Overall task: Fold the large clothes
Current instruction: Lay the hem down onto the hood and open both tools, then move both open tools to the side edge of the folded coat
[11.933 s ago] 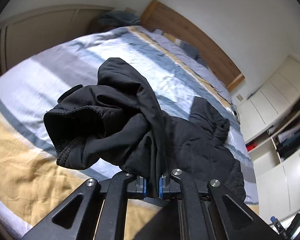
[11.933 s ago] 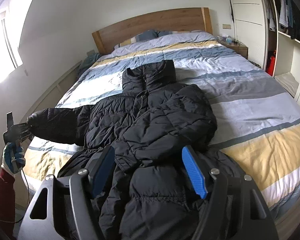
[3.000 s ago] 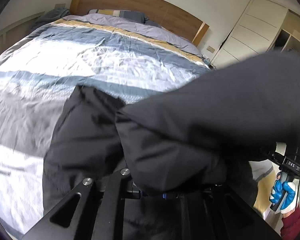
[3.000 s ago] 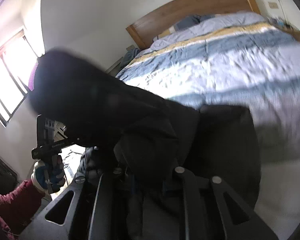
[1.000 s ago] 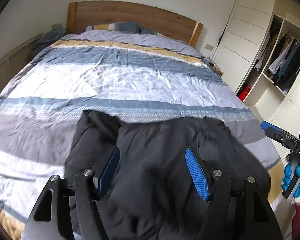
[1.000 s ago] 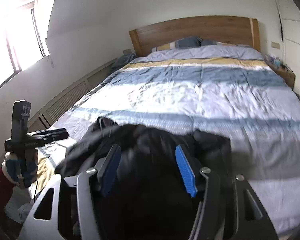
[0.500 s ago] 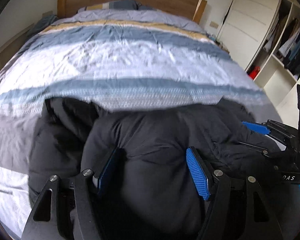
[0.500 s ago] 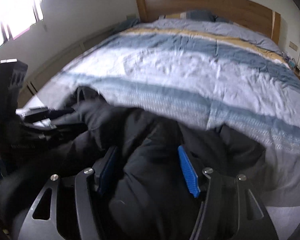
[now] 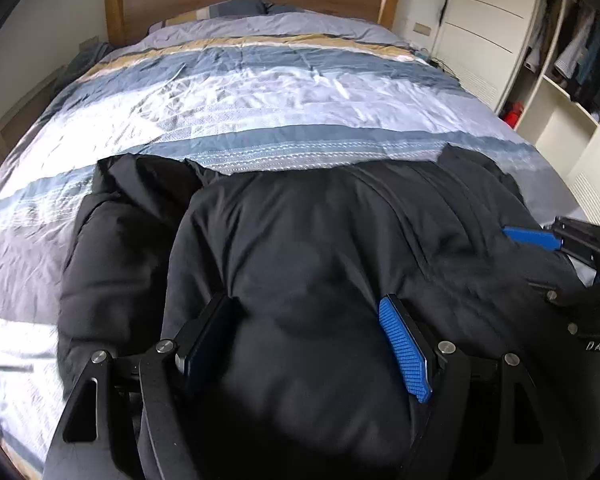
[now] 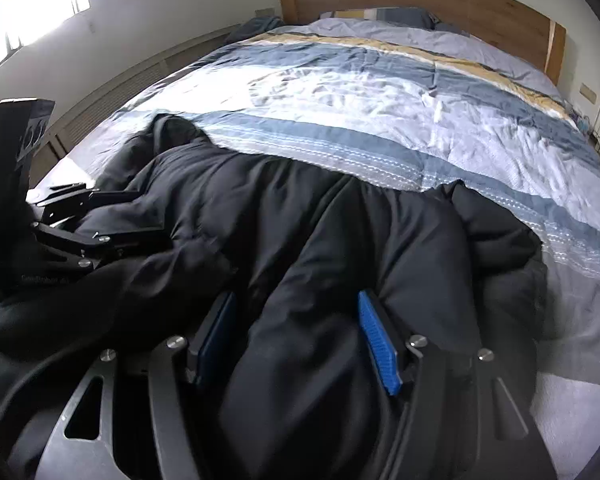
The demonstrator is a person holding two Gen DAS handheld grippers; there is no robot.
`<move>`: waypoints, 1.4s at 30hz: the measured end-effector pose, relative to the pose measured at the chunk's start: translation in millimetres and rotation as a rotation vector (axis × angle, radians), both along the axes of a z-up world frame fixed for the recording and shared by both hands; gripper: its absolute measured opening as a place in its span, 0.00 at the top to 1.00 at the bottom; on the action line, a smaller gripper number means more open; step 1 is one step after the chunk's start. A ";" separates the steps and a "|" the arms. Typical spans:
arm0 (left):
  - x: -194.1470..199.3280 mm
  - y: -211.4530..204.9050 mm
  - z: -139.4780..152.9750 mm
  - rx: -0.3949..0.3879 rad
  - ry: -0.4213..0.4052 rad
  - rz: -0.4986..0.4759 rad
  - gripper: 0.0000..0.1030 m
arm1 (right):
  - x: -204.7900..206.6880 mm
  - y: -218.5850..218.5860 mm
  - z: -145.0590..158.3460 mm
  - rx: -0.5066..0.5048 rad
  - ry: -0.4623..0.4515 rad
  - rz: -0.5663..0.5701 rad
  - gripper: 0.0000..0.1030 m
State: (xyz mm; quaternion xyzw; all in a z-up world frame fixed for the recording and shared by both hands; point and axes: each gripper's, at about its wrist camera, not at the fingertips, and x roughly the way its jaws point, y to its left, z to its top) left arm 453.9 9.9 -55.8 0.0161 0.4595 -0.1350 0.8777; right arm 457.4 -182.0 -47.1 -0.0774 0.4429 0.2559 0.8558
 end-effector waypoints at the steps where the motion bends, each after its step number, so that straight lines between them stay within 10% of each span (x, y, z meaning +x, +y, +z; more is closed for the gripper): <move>1: -9.1 0.4 3.1 0.002 -0.006 -0.006 0.27 | -8.9 -1.9 3.3 -0.004 -0.003 0.004 0.41; 42: -101.9 0.6 0.9 0.077 -0.029 0.065 0.19 | -106.9 -43.9 -2.3 0.041 0.081 -0.158 0.41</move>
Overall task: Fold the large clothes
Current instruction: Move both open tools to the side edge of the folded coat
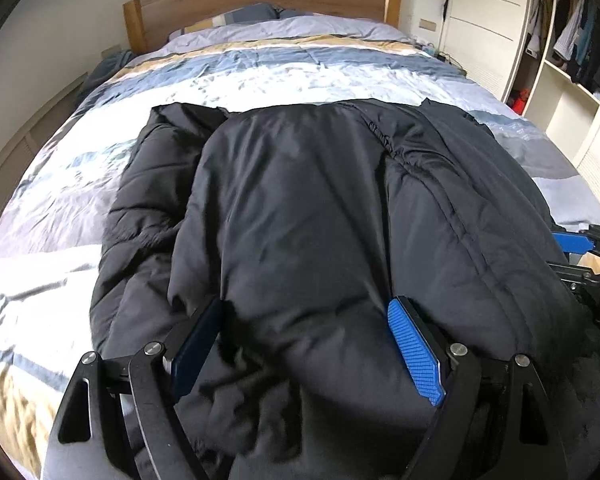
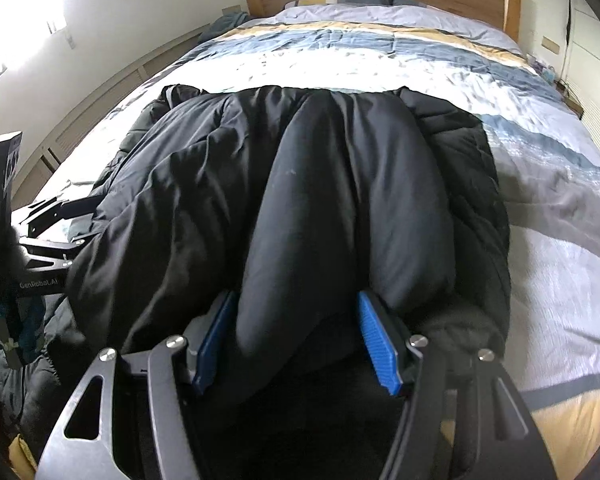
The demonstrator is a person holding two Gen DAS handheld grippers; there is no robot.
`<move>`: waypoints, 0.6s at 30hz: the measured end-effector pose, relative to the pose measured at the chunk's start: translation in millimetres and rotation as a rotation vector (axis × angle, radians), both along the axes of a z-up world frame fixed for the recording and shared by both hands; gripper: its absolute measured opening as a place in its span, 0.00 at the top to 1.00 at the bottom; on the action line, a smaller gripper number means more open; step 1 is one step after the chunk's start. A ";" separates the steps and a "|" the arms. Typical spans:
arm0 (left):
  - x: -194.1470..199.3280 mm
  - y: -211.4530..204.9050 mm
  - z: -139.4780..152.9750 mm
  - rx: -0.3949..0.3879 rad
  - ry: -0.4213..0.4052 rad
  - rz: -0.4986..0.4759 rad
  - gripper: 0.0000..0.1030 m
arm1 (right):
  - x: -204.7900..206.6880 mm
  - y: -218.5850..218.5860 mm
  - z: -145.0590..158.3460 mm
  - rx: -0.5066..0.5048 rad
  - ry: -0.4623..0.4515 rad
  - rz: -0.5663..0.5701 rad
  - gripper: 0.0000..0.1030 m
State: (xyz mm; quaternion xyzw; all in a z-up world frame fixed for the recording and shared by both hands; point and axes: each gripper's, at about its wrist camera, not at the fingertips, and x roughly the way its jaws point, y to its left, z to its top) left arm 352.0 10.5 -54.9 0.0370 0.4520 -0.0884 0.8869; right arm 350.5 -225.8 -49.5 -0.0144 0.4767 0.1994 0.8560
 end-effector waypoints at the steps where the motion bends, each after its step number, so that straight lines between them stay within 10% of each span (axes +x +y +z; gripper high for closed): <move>1: -4.0 1.0 1.3 -0.004 0.002 0.007 0.19 | -5.0 -2.6 2.4 0.011 0.003 -0.011 0.41; 18: -98.1 65.4 70.5 -0.025 -0.068 0.045 0.13 | -136.5 -101.5 65.3 0.090 -0.074 -0.222 0.41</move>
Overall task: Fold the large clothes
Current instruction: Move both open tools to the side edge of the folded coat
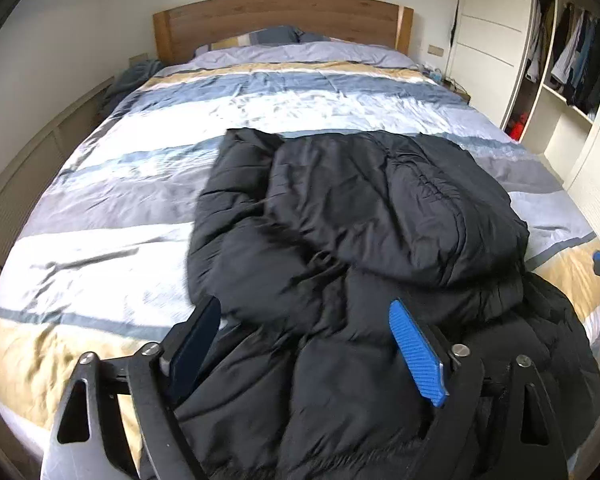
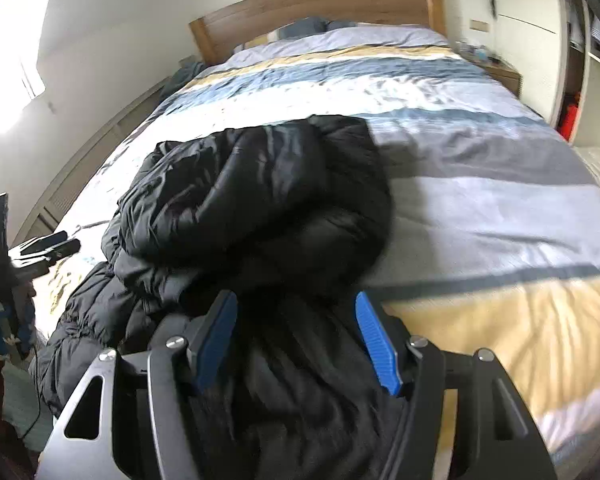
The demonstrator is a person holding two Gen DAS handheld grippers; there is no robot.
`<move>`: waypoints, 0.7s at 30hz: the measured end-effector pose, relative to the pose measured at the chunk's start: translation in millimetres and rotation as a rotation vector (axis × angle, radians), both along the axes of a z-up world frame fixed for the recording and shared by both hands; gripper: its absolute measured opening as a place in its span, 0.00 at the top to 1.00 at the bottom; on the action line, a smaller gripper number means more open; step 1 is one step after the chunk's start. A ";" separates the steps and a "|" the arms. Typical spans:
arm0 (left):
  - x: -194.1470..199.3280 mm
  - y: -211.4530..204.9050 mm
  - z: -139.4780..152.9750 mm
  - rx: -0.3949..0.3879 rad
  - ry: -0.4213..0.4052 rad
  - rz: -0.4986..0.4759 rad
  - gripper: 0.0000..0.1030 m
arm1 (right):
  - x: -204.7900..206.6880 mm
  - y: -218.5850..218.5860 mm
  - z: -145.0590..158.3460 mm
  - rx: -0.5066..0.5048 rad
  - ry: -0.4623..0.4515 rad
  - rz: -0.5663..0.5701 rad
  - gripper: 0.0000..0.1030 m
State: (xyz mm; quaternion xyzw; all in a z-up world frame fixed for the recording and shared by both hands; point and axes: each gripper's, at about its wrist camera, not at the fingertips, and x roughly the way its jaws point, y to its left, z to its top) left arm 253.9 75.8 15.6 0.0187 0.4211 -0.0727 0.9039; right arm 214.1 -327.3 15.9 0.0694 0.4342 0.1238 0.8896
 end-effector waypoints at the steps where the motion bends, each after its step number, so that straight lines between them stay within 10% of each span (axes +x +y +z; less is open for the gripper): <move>1: -5.4 5.0 2.1 -0.002 -0.002 0.002 0.13 | -13.2 -8.5 1.9 0.003 -0.003 -0.014 0.41; 21: -136.2 142.0 21.0 -0.040 -0.043 0.230 0.06 | -141.8 -88.2 3.5 0.005 -0.020 -0.183 0.36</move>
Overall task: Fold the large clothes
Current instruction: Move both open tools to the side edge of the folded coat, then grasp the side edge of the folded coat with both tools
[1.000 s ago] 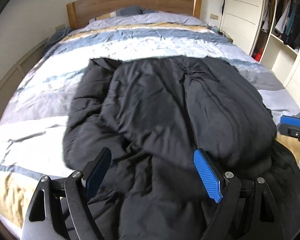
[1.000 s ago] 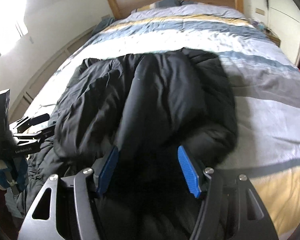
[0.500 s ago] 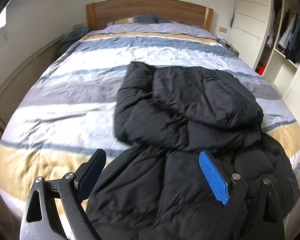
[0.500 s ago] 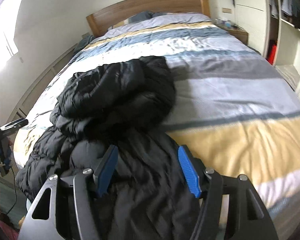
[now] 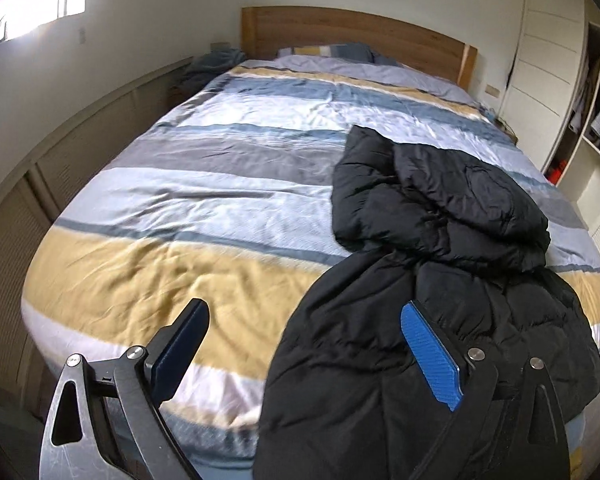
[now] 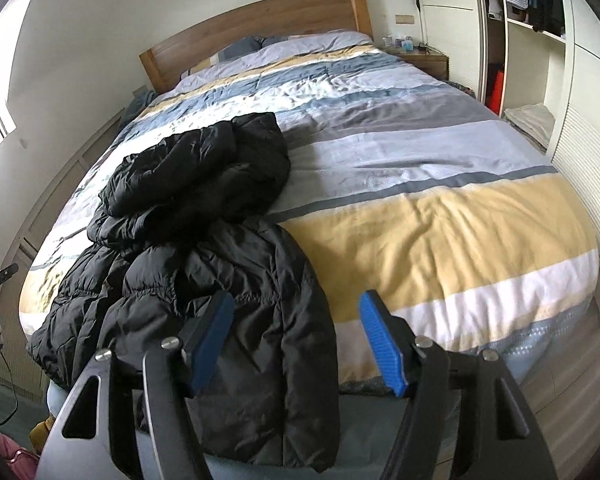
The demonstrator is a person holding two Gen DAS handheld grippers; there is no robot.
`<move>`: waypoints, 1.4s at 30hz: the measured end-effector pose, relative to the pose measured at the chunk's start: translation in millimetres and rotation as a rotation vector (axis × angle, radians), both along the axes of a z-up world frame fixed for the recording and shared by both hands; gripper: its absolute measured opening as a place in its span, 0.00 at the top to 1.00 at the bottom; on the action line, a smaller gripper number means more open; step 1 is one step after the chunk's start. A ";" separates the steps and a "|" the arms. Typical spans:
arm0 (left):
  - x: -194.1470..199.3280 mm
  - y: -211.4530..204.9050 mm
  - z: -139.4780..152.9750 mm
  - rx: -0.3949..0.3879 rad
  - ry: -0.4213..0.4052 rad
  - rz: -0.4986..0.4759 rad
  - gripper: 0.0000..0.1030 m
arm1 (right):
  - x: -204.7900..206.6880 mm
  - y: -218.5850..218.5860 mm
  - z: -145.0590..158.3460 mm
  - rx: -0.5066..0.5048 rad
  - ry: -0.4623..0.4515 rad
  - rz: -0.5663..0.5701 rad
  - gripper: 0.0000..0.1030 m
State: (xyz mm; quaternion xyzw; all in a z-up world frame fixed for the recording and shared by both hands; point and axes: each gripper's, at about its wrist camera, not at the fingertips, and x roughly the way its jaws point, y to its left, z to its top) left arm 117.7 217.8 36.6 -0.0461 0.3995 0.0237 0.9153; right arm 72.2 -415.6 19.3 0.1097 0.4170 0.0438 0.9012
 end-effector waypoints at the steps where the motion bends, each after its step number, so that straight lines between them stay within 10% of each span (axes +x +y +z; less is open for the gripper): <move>1: -5.7 3.8 -0.1 -0.009 -0.001 0.006 0.06 | -1.3 1.2 -0.3 0.002 0.000 0.001 0.35; 25: -39.6 47.1 -133.9 -0.310 0.295 0.134 0.04 | -8.2 -7.6 -118.9 0.243 0.254 0.005 0.24; 32: -45.2 43.9 -158.5 -0.574 0.310 0.109 0.04 | -7.6 -9.1 -148.0 0.385 0.309 0.025 0.23; 42: -51.7 26.3 -155.4 -0.664 0.286 0.058 0.06 | -12.3 -4.6 -157.3 0.528 0.320 0.082 0.23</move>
